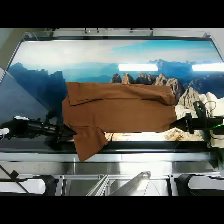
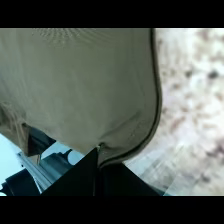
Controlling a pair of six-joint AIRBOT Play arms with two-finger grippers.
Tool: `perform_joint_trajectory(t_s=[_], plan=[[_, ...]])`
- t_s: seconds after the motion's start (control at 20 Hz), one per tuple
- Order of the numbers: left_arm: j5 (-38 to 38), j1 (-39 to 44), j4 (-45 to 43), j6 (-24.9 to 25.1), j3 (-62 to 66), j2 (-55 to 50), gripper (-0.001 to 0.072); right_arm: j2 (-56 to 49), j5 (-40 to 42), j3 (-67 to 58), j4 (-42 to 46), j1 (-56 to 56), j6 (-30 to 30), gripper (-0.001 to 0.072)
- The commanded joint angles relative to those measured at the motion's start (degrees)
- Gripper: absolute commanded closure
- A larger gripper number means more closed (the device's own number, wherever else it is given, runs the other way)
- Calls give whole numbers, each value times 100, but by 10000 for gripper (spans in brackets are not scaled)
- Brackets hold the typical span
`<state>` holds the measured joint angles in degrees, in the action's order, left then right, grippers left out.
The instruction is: Fold the shirts.
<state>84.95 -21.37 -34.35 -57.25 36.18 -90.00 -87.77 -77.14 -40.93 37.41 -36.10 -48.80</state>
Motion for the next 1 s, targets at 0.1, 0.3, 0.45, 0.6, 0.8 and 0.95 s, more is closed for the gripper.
perform_joint_trajectory(t_s=[0.1, 0.3, 0.45, 0.6, 0.8, 0.95], plan=[[654, -671, -343, -256, 2, 1174, 679, 413, -334, -11, -17, -315, -223, 694], [662, -1016, -319, -332, 2, 1943, 678, 866, -597, -11, -17, -693, -310, 693], [748, -1202, -289, -341, 4, 2317, 678, 1213, -675, -13, -98, -833, -389, 693], [662, -1261, 223, -343, 118, 2424, 677, 1296, -490, -13, -588, -597, -192, 693], [544, -586, 308, -461, 1220, 1547, 677, 1016, 686, -87, -1178, 380, 37, 694], [282, -83, 302, -758, 2653, 538, 677, 538, 1320, -669, -1606, 841, 101, 693]])
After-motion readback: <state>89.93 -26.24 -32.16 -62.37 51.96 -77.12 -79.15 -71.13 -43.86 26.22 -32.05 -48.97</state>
